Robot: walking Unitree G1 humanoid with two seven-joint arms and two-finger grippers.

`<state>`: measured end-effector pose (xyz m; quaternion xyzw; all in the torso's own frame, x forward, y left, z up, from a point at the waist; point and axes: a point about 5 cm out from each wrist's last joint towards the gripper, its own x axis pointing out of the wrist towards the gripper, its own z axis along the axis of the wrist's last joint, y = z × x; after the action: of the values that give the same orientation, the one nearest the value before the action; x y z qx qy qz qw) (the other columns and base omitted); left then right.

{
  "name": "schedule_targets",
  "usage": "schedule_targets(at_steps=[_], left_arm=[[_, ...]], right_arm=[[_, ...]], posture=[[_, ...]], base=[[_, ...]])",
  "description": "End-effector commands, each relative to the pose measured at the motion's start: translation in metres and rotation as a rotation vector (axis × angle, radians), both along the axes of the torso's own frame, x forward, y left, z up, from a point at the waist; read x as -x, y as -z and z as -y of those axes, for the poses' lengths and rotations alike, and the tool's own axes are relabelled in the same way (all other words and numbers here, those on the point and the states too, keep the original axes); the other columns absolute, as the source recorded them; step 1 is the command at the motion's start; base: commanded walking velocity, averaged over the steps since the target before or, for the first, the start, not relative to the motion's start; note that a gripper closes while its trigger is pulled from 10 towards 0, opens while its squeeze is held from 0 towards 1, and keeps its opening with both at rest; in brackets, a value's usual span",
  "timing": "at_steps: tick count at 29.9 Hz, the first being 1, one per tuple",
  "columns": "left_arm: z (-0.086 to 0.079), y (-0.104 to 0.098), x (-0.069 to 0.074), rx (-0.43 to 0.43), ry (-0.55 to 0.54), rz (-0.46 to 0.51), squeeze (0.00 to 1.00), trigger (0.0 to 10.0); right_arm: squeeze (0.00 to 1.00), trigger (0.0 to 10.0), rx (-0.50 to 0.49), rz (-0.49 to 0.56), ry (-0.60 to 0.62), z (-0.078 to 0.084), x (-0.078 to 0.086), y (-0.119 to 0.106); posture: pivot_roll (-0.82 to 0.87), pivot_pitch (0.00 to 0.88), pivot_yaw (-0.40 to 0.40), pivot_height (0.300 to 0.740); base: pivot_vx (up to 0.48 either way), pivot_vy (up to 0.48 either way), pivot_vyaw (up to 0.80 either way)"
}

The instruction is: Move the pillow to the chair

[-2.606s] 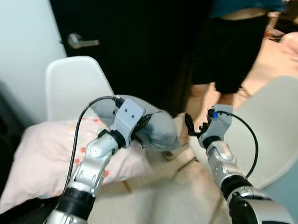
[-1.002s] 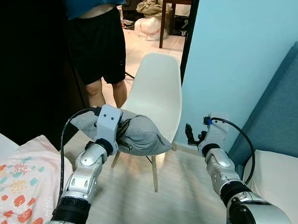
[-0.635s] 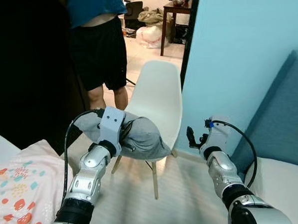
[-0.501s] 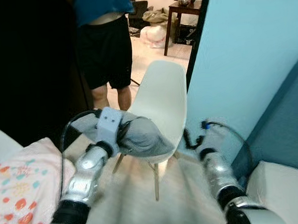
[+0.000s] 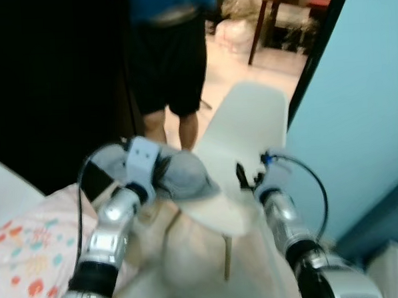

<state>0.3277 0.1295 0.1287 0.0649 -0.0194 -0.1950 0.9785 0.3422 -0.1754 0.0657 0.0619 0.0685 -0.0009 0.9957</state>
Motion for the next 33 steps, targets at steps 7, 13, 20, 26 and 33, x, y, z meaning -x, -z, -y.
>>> schedule_targets(at_steps=[7, 13, 20, 26, 33], left_arm=[[0.0081, -0.021, -0.0043, 0.015, 0.041, 0.098, 0.0, 10.0], [0.0078, -0.0218, -0.0048, 0.014, 0.043, 0.1, 0.0, 10.0], [0.0079, -0.0206, -0.0043, 0.008, 0.044, 0.1, 0.0, 10.0], [0.0076, -0.0209, -0.0047, 0.006, 0.046, 0.1, 0.0, 10.0], [0.0086, -0.0212, -0.0046, 0.015, 0.045, 0.098, 0.0, 10.0]], right_arm=[[0.0, 10.0, -0.021, 0.008, 0.02, 0.0036, 0.0012, 0.0004], [0.0, 10.0, -0.026, 0.011, 0.019, 0.0023, 0.0006, -0.0003], [0.0, 10.0, -0.026, 0.013, 0.017, 0.0017, 0.0007, -0.0003], [0.0, 10.0, -0.03, 0.014, 0.017, 0.001, 0.0008, -0.0003], [0.0, 10.0, -0.033, 0.021, 0.019, 0.001, 0.0007, -0.001]], posture=[[0.03, 0.0, -0.038, 0.74], [0.04, 0.0, -0.04, 0.74], [0.04, 0.0, -0.04, 0.74], [0.04, 0.0, -0.041, 0.74], [0.04, 0.0, -0.041, 0.74]], base=[[0.364, 0.0, -0.8], [0.361, 0.0, -0.7], [0.356, 0.0, 0.0], [0.355, 0.0, 0.0], [0.137, 0.0, 0.0]])
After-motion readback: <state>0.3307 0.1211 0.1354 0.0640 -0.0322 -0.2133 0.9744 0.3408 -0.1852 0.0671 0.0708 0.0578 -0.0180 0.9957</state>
